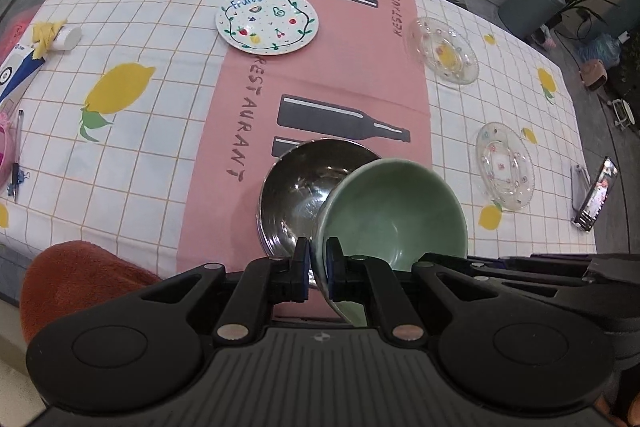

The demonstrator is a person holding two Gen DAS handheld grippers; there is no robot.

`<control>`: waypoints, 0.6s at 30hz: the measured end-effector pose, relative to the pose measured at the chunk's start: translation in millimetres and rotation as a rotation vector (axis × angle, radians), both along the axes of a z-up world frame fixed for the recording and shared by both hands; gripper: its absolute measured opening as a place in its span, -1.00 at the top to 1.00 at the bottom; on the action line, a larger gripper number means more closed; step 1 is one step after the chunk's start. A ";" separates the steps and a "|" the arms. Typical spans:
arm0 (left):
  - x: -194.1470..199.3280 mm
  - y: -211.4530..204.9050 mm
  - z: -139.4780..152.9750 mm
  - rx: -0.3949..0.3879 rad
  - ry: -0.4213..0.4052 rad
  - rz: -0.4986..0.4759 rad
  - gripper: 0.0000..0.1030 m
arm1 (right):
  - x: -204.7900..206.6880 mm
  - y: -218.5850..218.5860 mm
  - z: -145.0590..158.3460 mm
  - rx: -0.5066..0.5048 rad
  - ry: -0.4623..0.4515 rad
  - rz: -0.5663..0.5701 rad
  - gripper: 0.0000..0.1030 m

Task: Organize plates and bowls
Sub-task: 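Lower the green bowl into the steel bowls and open both grippers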

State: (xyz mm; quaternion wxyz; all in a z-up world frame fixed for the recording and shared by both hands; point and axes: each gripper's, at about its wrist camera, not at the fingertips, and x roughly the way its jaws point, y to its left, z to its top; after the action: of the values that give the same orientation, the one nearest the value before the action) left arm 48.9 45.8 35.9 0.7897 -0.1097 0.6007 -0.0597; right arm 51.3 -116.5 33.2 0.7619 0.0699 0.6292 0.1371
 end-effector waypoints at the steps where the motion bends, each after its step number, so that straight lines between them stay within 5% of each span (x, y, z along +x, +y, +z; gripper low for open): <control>1: 2.5 0.9 -2.1 0.000 0.003 0.007 0.85 | 2.1 0.5 -2.8 0.002 0.005 -0.002 0.83; 18: 38.7 4.0 -50.8 0.064 0.076 0.006 0.85 | 43.2 16.9 -55.0 -0.007 0.074 0.009 0.84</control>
State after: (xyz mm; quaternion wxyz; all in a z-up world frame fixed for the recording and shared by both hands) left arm 87.7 49.8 -14.8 0.7695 -0.0882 0.6316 -0.0337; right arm 94.4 -99.6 -21.8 0.7376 0.0695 0.6578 0.1357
